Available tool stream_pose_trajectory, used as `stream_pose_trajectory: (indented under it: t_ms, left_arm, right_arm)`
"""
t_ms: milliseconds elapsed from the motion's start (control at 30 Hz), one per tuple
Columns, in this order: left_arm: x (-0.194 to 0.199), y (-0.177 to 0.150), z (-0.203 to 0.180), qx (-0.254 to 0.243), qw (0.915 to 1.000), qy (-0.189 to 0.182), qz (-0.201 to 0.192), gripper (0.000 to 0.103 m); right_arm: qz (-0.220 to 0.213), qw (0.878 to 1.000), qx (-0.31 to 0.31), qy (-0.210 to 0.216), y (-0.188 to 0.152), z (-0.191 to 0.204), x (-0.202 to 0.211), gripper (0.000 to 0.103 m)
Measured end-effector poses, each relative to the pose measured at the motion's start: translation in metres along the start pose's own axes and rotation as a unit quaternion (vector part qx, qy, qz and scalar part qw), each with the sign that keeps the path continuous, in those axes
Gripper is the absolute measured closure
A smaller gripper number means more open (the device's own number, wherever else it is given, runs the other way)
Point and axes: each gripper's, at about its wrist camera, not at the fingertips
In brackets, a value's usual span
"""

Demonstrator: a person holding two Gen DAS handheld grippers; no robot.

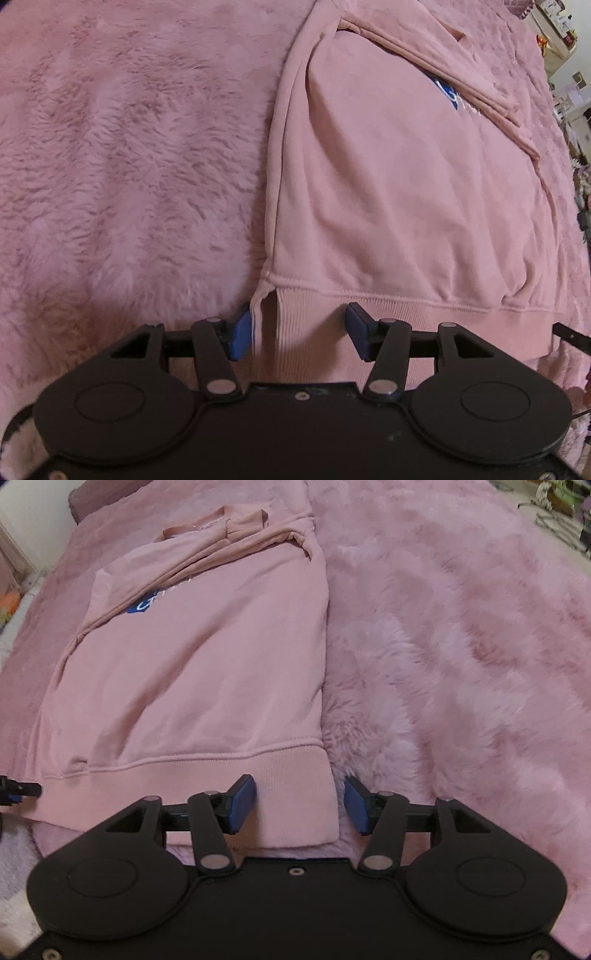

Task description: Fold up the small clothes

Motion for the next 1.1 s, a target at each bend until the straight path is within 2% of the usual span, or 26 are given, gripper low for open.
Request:
stream_pose_trajectory:
  t_ms: [133, 200, 300, 333, 367, 433, 500, 600, 667, 767, 867, 1000, 1100]
  left_arm:
    - [0.003, 0.005, 0.001, -0.007, 0.9998, -0.020, -0.002, 0.048]
    - [0.004, 0.006, 0.001, -0.016, 0.9996, -0.021, -0.001, 0.048]
    - [0.005, 0.008, -0.004, -0.027, 0.9993, -0.024, -0.002, 0.054]
    - [0.007, 0.006, -0.006, -0.034, 0.9991, -0.026, -0.005, 0.063]
    - [0.009, 0.005, -0.009, -0.045, 0.9988, -0.022, -0.006, 0.077]
    - [0.011, 0.002, -0.012, -0.055, 0.9983, -0.013, -0.010, 0.084]
    - [0.012, 0.003, -0.009, -0.052, 0.9982, -0.028, -0.010, 0.094]
    - [0.014, 0.004, -0.006, -0.042, 0.9982, -0.043, -0.009, 0.097]
    - [0.015, 0.003, -0.004, -0.041, 0.9981, -0.046, -0.010, 0.098]
    - [0.017, 0.004, 0.000, -0.026, 0.9977, -0.062, -0.010, 0.099]
    - [0.024, 0.009, 0.002, -0.013, 0.9956, -0.092, -0.014, 0.099]
    - [0.040, 0.018, 0.001, -0.007, 0.9904, -0.136, -0.024, 0.099]
    - [0.051, 0.031, -0.007, -0.014, 0.9872, -0.156, -0.033, 0.099]
  right_arm:
    - [0.008, 0.999, 0.013, 0.036, 0.002, 0.003, -0.002, 0.047]
    - [0.017, 0.999, 0.018, 0.028, 0.003, 0.005, -0.006, 0.047]
    - [0.019, 0.999, 0.020, 0.026, 0.003, 0.005, -0.005, 0.062]
    - [0.018, 0.999, 0.025, 0.025, 0.003, 0.005, -0.003, 0.072]
    - [0.017, 0.999, 0.025, 0.025, 0.005, 0.005, -0.002, 0.078]
    - [0.013, 0.999, 0.015, 0.033, 0.005, 0.001, 0.002, 0.083]
    - [0.010, 0.999, 0.006, 0.045, 0.005, -0.002, 0.006, 0.086]
    - [0.007, 0.998, -0.007, 0.061, 0.005, -0.005, 0.010, 0.088]
    - [0.004, 0.997, -0.017, 0.079, 0.006, -0.007, 0.010, 0.094]
    - [-0.001, 0.995, -0.028, 0.095, 0.007, -0.007, 0.012, 0.094]
    - [-0.005, 0.994, -0.028, 0.104, 0.009, -0.004, 0.015, 0.094]
    - [-0.021, 0.987, -0.053, 0.150, 0.020, -0.007, 0.024, 0.094]
    - [-0.039, 0.981, -0.063, 0.178, 0.033, -0.002, 0.032, 0.095]
Point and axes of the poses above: each gripper's, at about its wrist camera, not at the fingertips, and x roughly against the way its jaws point, z to its left, y to its top, and after that the axes turned 9 degrees about z, right-handed
